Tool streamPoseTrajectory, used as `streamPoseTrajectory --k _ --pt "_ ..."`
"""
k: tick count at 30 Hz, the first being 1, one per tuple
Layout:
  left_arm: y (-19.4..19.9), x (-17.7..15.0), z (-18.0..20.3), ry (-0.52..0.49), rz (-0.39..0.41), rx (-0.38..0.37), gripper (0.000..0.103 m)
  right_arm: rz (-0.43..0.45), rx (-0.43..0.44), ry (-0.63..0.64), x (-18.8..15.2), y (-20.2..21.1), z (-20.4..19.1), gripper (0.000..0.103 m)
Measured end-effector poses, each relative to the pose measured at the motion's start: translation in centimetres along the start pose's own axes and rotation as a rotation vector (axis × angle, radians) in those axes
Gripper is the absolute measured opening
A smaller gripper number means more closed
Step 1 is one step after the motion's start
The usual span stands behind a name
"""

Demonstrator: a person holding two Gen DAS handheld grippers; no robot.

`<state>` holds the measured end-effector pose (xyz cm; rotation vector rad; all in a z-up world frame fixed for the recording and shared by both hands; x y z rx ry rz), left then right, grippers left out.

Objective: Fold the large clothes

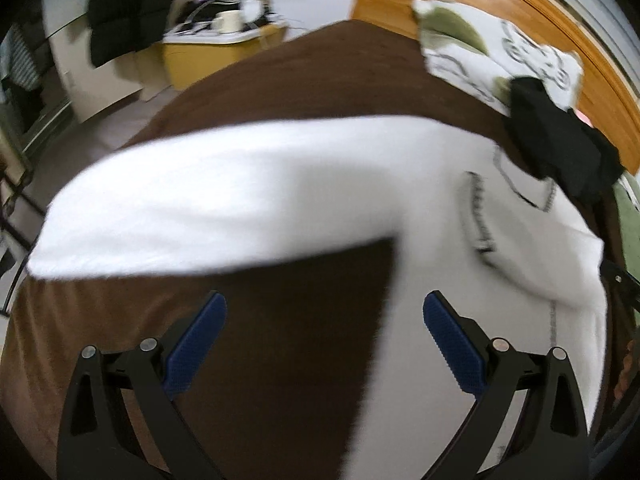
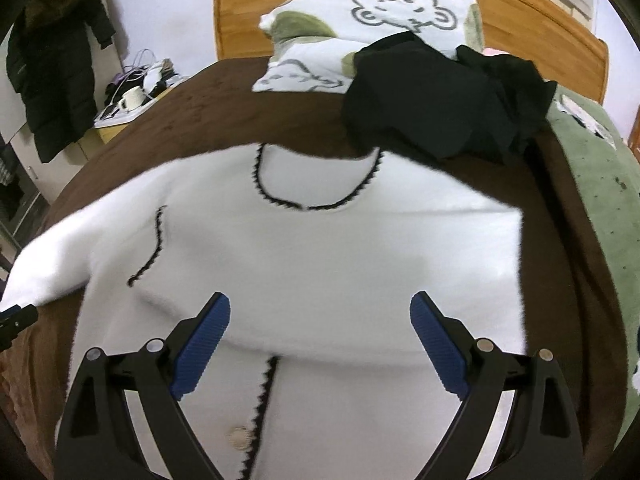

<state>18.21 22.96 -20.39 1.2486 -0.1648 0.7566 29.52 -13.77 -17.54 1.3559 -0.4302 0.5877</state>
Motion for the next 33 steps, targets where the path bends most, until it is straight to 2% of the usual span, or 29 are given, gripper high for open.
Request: streamPoseTrajectory --k 7,11,16,20,26,30,31,32,33 --pt "2.3 -0.8 -7.6 0.157 0.095 0.05 0.095 0.012 -0.001 0.038 -1.1 0.2 -1.9 0.09" --pt "3.2 -1.4 -11.1 0.255 0.143 0.041 0.091 0.014 -0.001 0.045 -1.7 0.3 -2.6 0.09" --pt "3.4 -2.2 -15.0 0.406 0.207 -0.031 0.079 0.005 0.008 0.061 -2.7 0.4 -3.8 0.09" --pt "2.7 -2.6 -17.1 0.513 0.246 -0.092 0.074 0.0 0.008 0.081 -3.3 0.5 -4.4 0.09" --pt "2.0 -1.3 -18.0 0.528 0.296 -0.077 0.073 -0.004 0.005 0.096 -3.6 0.4 -4.9 0.09" --pt "2.0 0.4 -19.7 0.575 0.347 -0.033 0.072 -0.007 0.004 0.114 -3.7 0.2 -5.3 0.09" --pt "2.0 0.6 -20.1 0.585 0.354 -0.028 0.064 -0.007 0.004 0.118 -3.7 0.2 -5.5 0.09" --pt "2.0 0.9 -20.6 0.594 0.359 -0.01 0.045 -0.008 0.007 0.124 -3.7 0.1 -5.7 0.09" --pt "1.9 1.2 -21.0 0.602 0.352 0.01 0.035 -0.007 0.01 0.131 -3.7 0.1 -5.9 0.09"
Point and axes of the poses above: each gripper's, at about its wrist camera, not at the fingertips, and y roughly against the way its jaws point, z to its right, x to its top, the point moved 3 cm from there along -y, roughly the way its jaws point, and after that the axes turned 13 degrees about -x, right-handed, at the moved point
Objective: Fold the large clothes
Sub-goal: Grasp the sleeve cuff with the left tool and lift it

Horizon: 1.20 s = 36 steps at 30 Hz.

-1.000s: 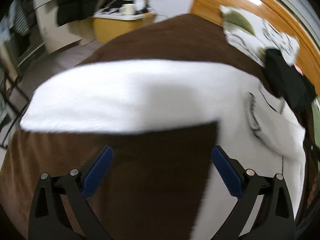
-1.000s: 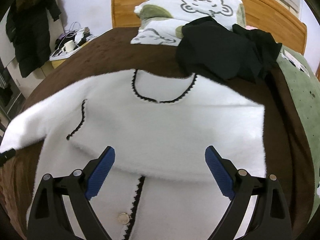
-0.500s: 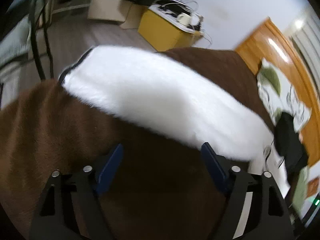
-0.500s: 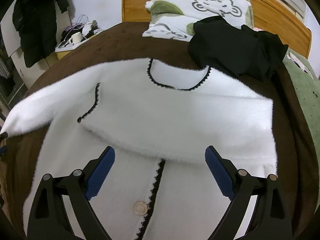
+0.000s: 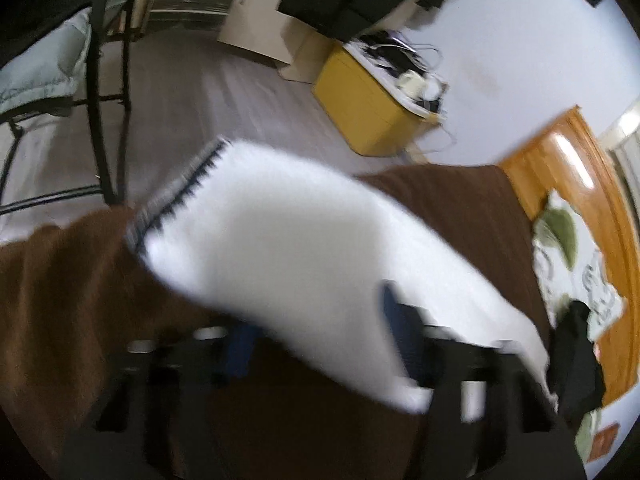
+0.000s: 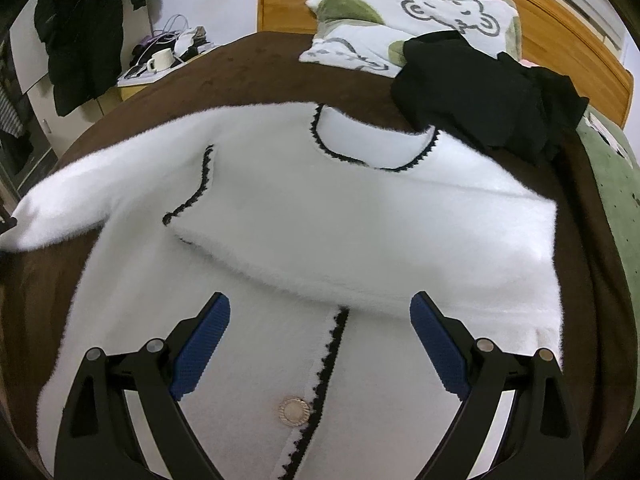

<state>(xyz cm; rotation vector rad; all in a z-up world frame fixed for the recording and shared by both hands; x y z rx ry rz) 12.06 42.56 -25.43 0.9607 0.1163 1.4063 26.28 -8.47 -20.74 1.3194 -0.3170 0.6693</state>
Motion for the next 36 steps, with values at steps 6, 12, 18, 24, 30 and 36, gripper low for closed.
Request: streamPoseTrajectory --k 6,12,18,24,30,36 --pt "-0.6 1.6 1.1 -0.025 0.002 -0.063 0.014 0.003 0.051 0.011 1.0 -0.9 -2.2 0.092" --pt "0.2 3.7 6.3 -0.135 0.023 -0.13 0.013 -0.01 0.12 0.01 3.4 -1.8 -5.4 0.092" --pt "1.8 5.0 12.8 -0.241 0.037 -0.244 0.013 -0.068 0.209 -0.003 5.0 -3.3 -9.4 0.092" --pt "3.5 4.9 20.1 -0.371 0.0 -0.342 0.013 -0.105 0.248 -0.05 5.9 -4.3 -11.8 0.092" --pt "5.5 3.8 26.3 -0.504 -0.027 -0.422 0.013 -0.1 0.262 -0.051 6.7 -5.2 -13.9 0.092" --pt "7.2 2.4 31.0 -0.596 -0.045 -0.496 0.013 -0.085 0.15 0.063 6.1 -6.3 -16.0 0.096"
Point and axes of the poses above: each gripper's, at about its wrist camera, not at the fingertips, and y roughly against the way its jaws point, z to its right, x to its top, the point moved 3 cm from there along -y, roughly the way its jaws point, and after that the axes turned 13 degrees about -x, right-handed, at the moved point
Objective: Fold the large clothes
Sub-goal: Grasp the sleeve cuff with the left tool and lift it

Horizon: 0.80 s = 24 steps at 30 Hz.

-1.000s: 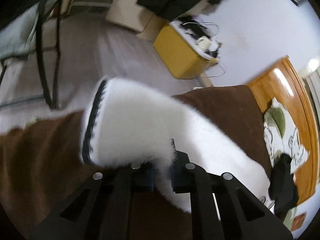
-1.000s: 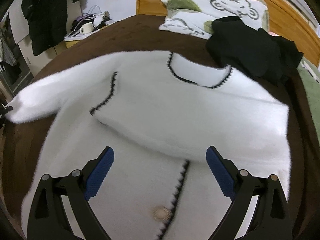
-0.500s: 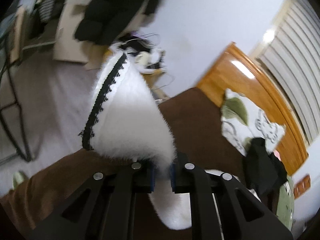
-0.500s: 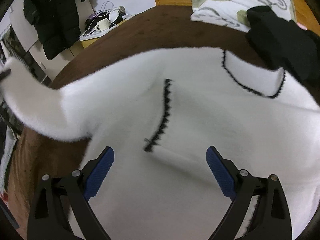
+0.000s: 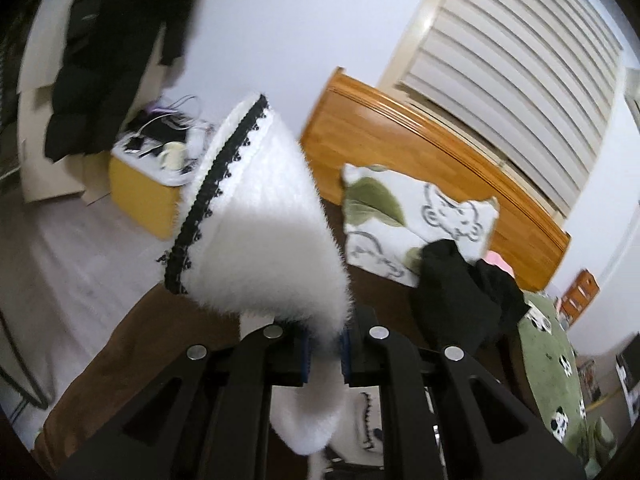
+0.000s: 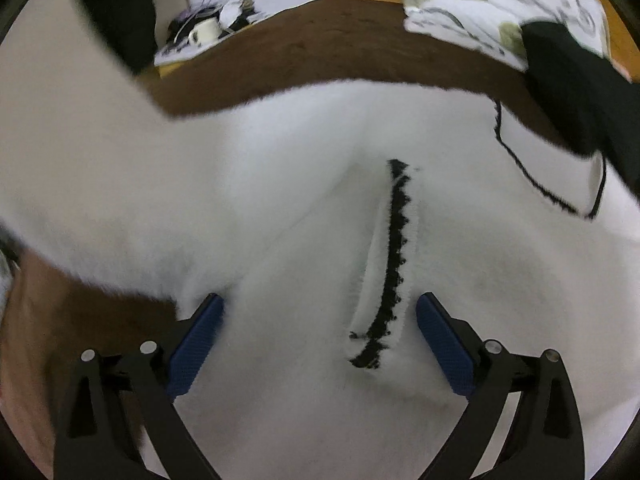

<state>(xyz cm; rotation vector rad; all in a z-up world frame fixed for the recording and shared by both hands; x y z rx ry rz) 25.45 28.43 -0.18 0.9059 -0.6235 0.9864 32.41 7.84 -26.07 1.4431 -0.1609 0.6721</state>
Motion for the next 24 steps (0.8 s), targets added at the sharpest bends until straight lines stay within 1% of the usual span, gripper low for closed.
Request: streamPoseTrajectory --k 2,9,11,13,16,18,21,24 --pt "-0.6 0.2 1.4 -0.024 -0.016 -0.019 0.013 0.014 -0.025 0.023 -0.2 -0.1 -0.3 0.096" --pt "-2.7 0.6 4.7 -0.059 -0.049 -0.07 0.013 0.066 0.026 -0.034 -1.3 1.7 1.3 0.095" --pt "-3.6 0.6 6.2 -0.066 -0.068 -0.095 0.013 0.078 0.029 -0.062 -2.0 2.7 2.2 0.095" --pt "-4.5 0.3 7.5 -0.075 -0.097 -0.099 0.013 0.077 0.031 -0.077 -2.9 3.8 3.2 0.095" --pt "-5.9 -0.5 9.7 -0.072 -0.141 -0.133 0.013 0.102 0.003 -0.092 -4.7 6.5 5.6 0.095" --pt "-6.8 -1.2 11.4 -0.088 -0.164 -0.154 0.013 0.11 -0.016 -0.103 -5.7 7.9 7.3 0.095" --pt "-8.1 -2.6 14.2 -0.106 -0.19 -0.197 0.013 0.109 -0.039 -0.158 -7.4 10.0 11.1 0.095" --pt "-9.9 -4.7 17.0 -0.131 -0.222 -0.224 0.013 0.111 -0.065 -0.199 -8.5 11.2 14.1 0.095"
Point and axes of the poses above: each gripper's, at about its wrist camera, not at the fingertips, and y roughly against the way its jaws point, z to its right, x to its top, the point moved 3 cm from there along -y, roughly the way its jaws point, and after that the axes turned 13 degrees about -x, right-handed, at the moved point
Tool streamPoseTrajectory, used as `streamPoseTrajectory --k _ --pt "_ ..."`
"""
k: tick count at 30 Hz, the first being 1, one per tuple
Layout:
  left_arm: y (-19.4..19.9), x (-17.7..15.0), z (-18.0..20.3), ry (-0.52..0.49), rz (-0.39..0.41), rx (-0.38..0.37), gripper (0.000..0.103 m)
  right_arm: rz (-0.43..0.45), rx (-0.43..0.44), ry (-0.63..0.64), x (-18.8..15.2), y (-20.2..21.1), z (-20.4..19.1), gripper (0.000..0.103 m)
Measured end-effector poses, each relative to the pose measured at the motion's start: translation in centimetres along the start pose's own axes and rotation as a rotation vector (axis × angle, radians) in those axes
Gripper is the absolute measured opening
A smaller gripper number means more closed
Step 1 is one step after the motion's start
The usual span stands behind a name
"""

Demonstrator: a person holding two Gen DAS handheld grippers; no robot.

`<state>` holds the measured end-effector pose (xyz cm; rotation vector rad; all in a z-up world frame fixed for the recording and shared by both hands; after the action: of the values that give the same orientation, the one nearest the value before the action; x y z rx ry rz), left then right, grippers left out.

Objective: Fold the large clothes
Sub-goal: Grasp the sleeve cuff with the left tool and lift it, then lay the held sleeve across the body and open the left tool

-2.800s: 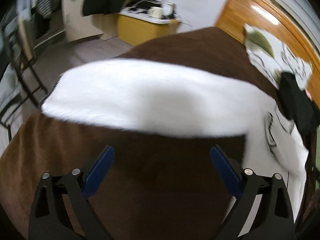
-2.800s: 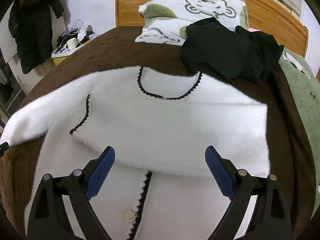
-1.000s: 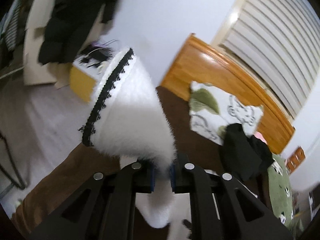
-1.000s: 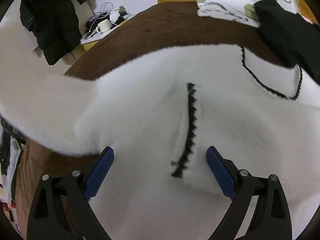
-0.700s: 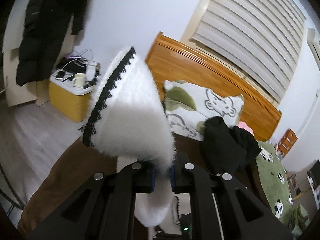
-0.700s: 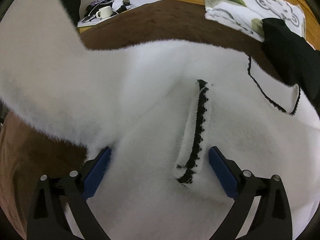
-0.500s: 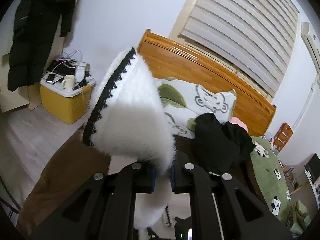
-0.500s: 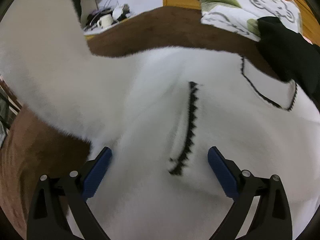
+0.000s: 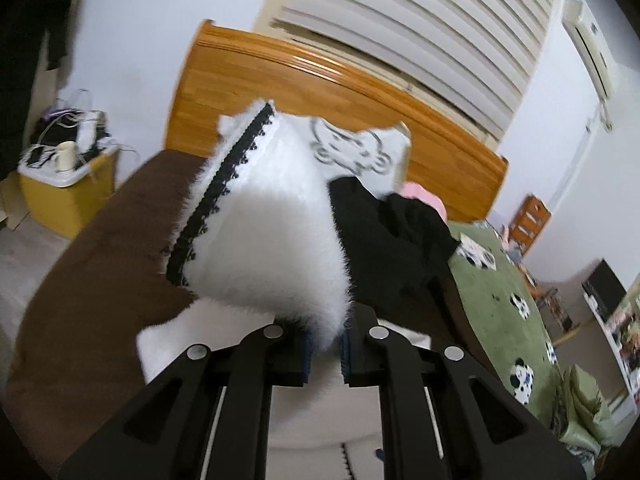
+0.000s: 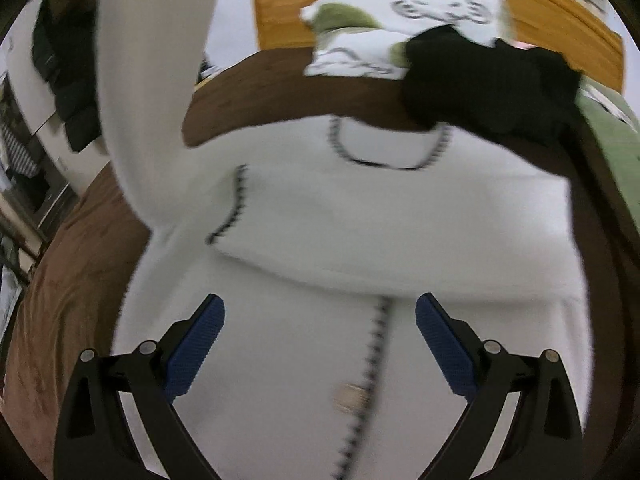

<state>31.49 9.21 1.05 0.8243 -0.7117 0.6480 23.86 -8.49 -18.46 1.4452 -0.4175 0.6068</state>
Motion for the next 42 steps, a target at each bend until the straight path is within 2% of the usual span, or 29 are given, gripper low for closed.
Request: streamPoseTrajectory --k 5,7,10,13,19,23,31,33,35,37,38,40,42 --pt "-5.2 -3.4 3.5 -0.011 -0.071 -0.051 0.013 -0.021 -0.047 -0.087 0.0 0.7 5.8 0.095" --pt "-7.5 -5.3 4.6 -0.034 -0.097 -0.048 0.013 -0.016 -0.075 -0.115 -0.2 0.9 7.9 0.095" --pt "-11.1 -8.9 5.6 -0.101 -0.135 -0.002 0.013 -0.018 -0.111 -0.16 -0.6 0.8 10.8 0.095" --pt "-14.5 -12.7 5.7 -0.148 -0.203 0.021 0.013 -0.023 -0.135 -0.214 -1.3 0.5 13.5 0.095" --pt "-18.6 -18.6 4.4 -0.101 -0.315 0.014 0.013 -0.041 -0.181 -0.266 -2.7 -0.2 16.9 0.095" --pt "-19.8 -20.6 4.2 -0.087 -0.364 0.018 0.014 -0.061 -0.186 -0.299 -3.7 -0.4 18.3 0.095" --pt "-19.6 -20.9 4.2 -0.094 -0.376 -0.027 0.015 -0.051 -0.201 -0.316 -3.9 -0.2 19.1 0.095" --pt "-19.5 -21.1 4.4 -0.105 -0.388 -0.043 0.019 -0.057 -0.203 -0.313 -3.8 -0.2 19.2 0.095" --pt "-19.3 -21.3 4.9 -0.117 -0.411 -0.078 0.037 -0.061 -0.214 -0.308 -3.8 -0.1 19.4 0.095" --pt "-19.0 -21.7 5.5 -0.137 -0.43 -0.1 0.048 -0.064 -0.229 -0.302 -3.9 -0.1 19.6 0.095" --pt "-18.7 -21.8 5.7 -0.143 -0.434 -0.106 0.057 -0.066 -0.235 -0.301 -3.9 -0.1 19.8 0.095" --pt "-17.9 -22.0 5.8 -0.135 -0.436 -0.121 0.069 -0.067 -0.241 -0.305 -4.1 0.0 20.2 0.095" --pt "-16.6 -21.9 5.7 -0.127 -0.417 -0.121 0.076 -0.066 -0.228 -0.329 -4.2 0.0 20.8 0.095"
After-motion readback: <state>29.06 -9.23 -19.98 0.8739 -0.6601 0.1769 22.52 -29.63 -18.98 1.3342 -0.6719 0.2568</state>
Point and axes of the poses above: each gripper's, at about its wrist camera, not at the fingertips, and y roughly against the way its jaws point, z to its right, x to its top, the point moved 3 cm from there along -y, roughly the way its jaws point, and after that the axes turned 13 degrees about -x, right-handed, at the moved point
